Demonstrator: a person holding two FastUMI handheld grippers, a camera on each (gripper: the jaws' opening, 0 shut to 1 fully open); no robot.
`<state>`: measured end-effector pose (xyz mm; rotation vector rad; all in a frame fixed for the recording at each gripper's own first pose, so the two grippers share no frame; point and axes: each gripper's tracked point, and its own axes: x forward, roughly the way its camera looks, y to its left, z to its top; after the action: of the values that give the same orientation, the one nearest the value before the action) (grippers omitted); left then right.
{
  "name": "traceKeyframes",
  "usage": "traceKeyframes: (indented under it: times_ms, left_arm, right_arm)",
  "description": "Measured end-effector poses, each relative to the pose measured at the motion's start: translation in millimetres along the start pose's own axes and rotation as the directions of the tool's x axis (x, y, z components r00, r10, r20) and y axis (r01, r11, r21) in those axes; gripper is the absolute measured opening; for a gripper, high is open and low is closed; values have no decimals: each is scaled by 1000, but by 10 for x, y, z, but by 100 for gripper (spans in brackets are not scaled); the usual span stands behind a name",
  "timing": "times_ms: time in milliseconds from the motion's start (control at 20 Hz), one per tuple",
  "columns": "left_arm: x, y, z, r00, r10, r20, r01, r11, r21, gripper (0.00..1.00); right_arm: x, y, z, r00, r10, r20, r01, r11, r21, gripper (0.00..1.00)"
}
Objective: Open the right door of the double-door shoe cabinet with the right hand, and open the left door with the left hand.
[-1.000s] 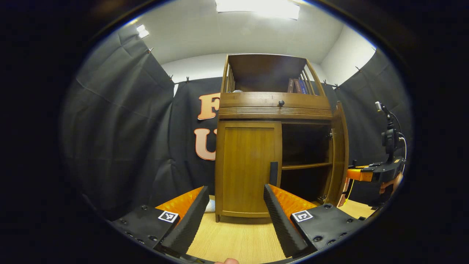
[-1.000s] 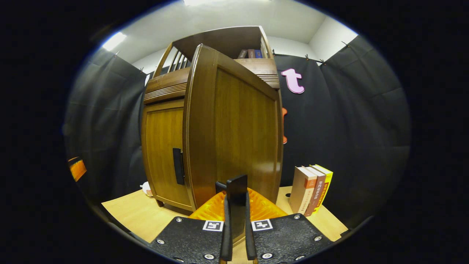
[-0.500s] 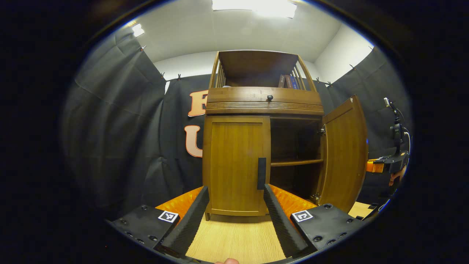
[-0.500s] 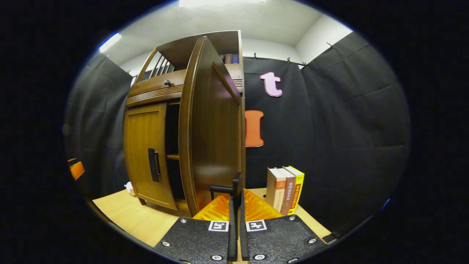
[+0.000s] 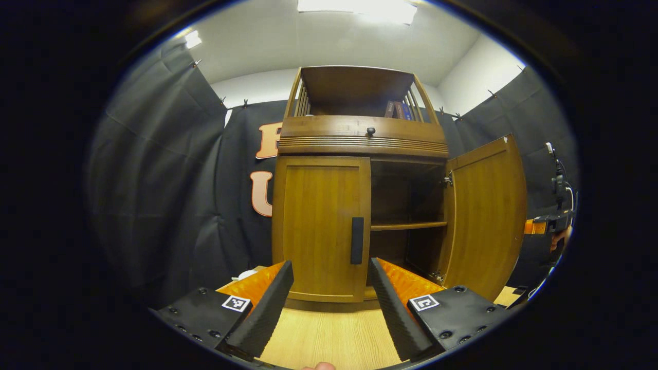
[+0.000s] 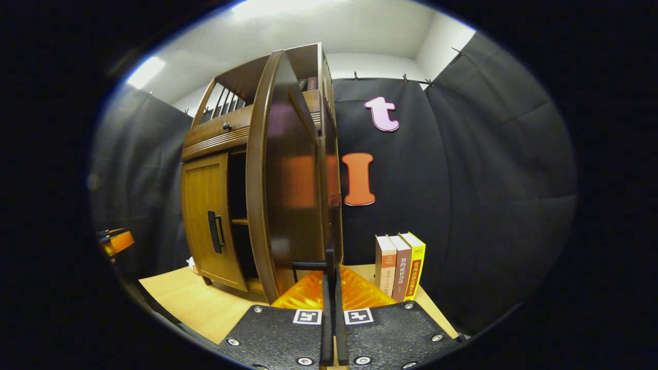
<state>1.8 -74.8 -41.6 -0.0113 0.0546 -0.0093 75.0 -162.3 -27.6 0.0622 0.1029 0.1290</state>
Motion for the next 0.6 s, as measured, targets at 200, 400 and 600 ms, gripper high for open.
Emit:
traceKeyframes:
  times_ms: [200, 400, 600]
  left_arm:
    - [149, -59, -36, 1000, -8, 0, 8, 1000, -10, 97]
    - [383, -142, -32, 1000, -12, 9, 12, 1000, -15, 98]
    - [617, -258, 4, 999, -32, 27, 31, 999, 25, 97]
  right_arm:
    - [18, -39, -20, 999, 34, -9, -34, 999, -2, 3]
    - [-152, -75, -201, 998, 16, -58, -19, 999, -50, 8]
    - [-462, -92, -204, 999, -21, -44, 20, 999, -25, 20]
